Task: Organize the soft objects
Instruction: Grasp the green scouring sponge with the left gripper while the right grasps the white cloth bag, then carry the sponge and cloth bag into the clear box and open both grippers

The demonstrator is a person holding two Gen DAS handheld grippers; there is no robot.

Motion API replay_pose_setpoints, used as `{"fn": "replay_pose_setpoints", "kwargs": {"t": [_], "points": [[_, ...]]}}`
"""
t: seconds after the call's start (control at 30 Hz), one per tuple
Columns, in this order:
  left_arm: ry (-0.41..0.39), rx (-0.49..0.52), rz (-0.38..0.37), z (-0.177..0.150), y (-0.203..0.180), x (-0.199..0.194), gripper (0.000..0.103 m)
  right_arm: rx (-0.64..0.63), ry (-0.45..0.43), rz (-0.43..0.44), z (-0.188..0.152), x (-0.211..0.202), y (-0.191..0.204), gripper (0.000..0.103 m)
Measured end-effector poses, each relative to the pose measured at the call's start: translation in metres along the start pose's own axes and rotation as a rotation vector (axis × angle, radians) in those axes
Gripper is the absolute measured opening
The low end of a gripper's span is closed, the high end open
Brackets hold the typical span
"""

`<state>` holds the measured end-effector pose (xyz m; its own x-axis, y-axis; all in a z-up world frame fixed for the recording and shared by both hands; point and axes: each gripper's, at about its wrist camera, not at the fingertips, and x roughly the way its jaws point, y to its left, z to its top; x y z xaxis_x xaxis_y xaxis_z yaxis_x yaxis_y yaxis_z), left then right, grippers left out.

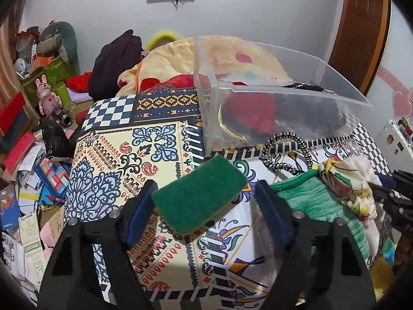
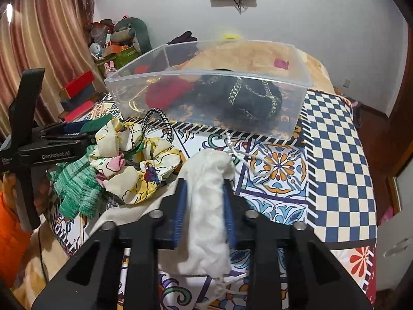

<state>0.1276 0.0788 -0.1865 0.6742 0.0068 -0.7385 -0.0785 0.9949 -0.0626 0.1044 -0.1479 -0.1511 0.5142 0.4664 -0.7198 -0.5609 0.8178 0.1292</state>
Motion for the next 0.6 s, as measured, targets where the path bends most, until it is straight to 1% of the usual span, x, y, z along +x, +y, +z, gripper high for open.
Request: {"fn": "replay_pose_setpoints", "kwargs": {"t": [0.07,0.17,0.37,0.6], "points": [[-0.004,0.008,-0.002,-0.001,-0.002,-0.002,0.064,0.005,-0.012,-0.013,0.001,-0.003,-0.003,0.016],[-0.016,0.015,-0.008,-0.002,-0.005,-0.008,0.062,0.019,-0.032,-0.032,0.002,-0.009,-0.007,0.013],[-0.073,0.055,0.003,-0.002,-0.015,-0.032,0.061,0.045,-0.087,-0.075,0.008,-0.027,-0.020,0.013],[-0.167,0.057,-0.028,0.019,-0.022,-0.066,0.061,0.041,-0.171,-0.126,0.023,-0.053,-0.026,0.013]]}}
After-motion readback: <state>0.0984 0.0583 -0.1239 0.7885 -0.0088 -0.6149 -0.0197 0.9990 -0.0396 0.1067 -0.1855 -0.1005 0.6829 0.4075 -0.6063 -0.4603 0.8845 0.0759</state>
